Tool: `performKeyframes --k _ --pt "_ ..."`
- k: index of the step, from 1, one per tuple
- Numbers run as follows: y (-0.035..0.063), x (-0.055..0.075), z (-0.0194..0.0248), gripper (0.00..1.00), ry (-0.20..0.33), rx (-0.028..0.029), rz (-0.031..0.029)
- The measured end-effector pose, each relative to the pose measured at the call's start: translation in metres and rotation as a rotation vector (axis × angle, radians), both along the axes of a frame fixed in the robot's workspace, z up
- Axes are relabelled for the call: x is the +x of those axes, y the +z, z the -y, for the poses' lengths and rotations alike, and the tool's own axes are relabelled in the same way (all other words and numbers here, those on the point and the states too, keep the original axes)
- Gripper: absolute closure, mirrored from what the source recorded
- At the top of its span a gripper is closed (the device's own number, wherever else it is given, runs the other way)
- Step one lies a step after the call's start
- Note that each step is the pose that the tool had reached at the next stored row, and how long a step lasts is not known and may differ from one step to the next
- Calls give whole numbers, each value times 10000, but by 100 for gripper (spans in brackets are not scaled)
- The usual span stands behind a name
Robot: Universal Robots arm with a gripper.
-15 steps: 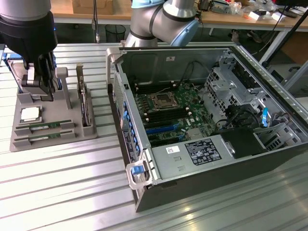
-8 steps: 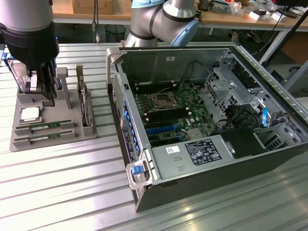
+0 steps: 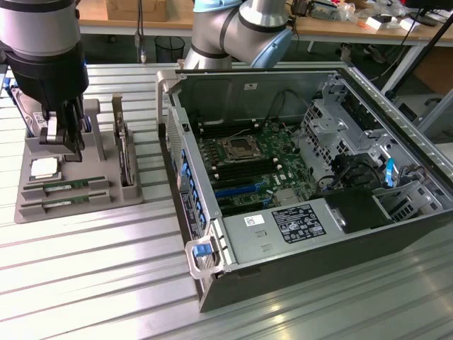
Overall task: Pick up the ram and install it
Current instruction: 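Pick up the ram and move it above insertion slot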
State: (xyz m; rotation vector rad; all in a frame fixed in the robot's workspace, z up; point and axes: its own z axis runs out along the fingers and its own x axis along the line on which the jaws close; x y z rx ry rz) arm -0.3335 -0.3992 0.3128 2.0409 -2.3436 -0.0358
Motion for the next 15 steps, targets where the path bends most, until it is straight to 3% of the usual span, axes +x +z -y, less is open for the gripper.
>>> performKeyframes --k 15 --pt "-182 -70 0 70 10 -180 1"
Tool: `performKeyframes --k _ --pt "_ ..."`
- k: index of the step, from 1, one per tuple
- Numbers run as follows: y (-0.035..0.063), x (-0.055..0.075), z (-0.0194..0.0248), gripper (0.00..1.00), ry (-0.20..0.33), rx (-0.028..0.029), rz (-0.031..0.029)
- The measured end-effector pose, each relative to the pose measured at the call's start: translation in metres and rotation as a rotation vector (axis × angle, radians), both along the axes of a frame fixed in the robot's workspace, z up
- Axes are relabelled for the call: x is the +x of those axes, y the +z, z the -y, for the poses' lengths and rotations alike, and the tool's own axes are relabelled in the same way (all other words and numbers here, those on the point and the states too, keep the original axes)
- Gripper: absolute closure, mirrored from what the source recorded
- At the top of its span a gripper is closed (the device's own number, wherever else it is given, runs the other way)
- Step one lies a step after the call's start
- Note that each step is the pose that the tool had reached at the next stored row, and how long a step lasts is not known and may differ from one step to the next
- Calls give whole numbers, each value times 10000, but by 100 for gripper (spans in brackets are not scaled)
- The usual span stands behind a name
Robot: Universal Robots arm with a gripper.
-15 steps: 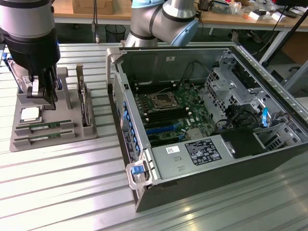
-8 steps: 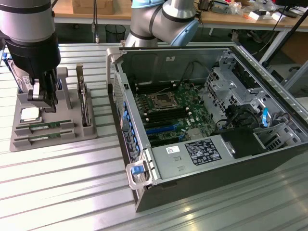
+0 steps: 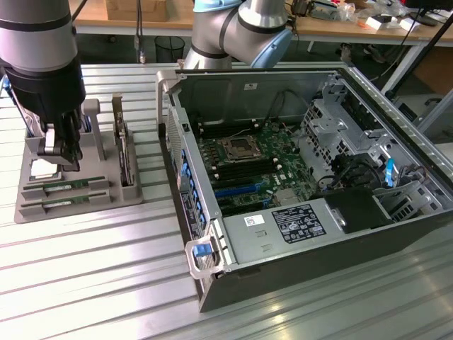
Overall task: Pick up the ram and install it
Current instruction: 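Pick up the ram and move it above insertion slot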
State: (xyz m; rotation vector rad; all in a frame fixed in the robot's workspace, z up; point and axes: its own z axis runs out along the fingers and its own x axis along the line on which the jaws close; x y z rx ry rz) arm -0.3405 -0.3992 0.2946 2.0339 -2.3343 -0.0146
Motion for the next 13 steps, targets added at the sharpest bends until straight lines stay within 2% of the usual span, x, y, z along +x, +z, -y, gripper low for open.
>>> performKeyframes --k 13 --pt "-138 -67 0 70 6 -65 -1"
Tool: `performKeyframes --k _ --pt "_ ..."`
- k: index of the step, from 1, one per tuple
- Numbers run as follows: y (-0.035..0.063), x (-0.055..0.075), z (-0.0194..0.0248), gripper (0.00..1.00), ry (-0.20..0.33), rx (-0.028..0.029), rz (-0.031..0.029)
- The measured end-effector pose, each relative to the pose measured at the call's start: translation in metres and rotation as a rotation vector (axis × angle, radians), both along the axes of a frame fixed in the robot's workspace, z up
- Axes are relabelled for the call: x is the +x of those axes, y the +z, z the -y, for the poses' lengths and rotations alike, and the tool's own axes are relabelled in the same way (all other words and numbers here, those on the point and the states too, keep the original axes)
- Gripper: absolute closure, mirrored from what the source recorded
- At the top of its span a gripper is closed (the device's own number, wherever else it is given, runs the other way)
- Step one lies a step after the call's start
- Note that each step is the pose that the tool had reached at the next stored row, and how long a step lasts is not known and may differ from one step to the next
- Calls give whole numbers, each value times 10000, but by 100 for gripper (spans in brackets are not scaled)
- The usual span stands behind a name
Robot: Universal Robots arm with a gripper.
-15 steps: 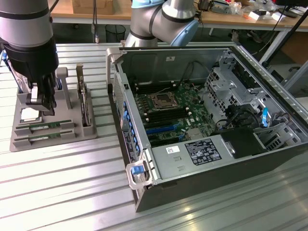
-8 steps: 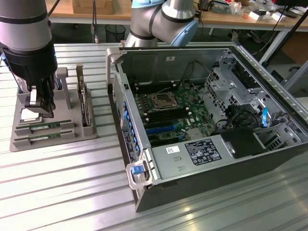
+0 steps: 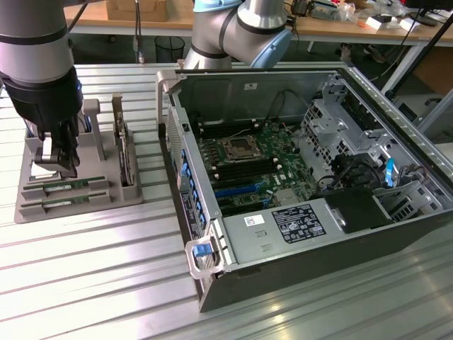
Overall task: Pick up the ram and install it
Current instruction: 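Pick up the ram and move it above insertion slot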
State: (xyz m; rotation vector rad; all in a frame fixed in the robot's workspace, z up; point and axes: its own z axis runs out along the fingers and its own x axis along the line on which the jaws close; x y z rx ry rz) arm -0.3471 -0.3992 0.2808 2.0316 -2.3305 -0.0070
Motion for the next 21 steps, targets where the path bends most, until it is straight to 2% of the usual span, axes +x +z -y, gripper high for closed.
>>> performKeyframes --k 4,10,21 --pt "-26 -14 0 70 0 -9 0" --pt "-115 -47 0 70 0 -37 -1" --pt "-248 -108 0 70 0 -48 0"
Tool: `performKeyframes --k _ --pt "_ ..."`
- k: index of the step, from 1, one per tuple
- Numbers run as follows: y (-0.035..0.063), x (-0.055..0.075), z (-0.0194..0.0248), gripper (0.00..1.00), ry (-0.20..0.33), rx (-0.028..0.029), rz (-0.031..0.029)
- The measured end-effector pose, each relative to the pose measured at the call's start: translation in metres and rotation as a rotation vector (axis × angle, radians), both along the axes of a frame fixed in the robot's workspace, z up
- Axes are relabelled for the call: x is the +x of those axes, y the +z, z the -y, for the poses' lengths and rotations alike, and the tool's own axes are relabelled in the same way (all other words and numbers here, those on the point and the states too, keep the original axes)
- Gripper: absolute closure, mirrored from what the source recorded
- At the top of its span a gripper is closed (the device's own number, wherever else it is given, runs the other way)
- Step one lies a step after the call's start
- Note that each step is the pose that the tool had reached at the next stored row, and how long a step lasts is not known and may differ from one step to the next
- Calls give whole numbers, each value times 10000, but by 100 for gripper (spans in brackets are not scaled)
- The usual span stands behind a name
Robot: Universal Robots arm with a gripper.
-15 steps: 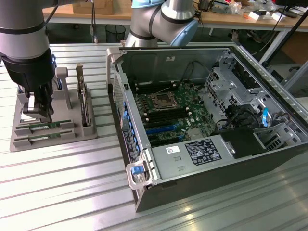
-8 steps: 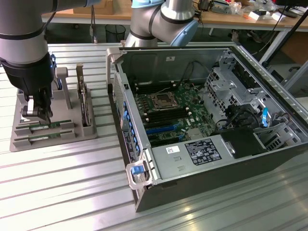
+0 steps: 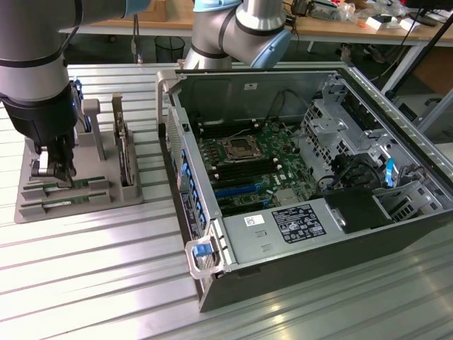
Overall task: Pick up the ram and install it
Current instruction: 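Pick up the ram and move it above insertion slot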
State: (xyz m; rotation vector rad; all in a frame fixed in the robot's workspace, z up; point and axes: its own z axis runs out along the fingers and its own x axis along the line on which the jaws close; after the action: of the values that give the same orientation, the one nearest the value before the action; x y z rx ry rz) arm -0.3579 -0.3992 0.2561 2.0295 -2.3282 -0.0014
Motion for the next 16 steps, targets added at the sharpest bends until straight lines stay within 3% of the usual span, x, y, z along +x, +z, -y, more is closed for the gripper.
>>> performKeyframes --k 16 --pt "-237 -76 0 70 0 -23 0"
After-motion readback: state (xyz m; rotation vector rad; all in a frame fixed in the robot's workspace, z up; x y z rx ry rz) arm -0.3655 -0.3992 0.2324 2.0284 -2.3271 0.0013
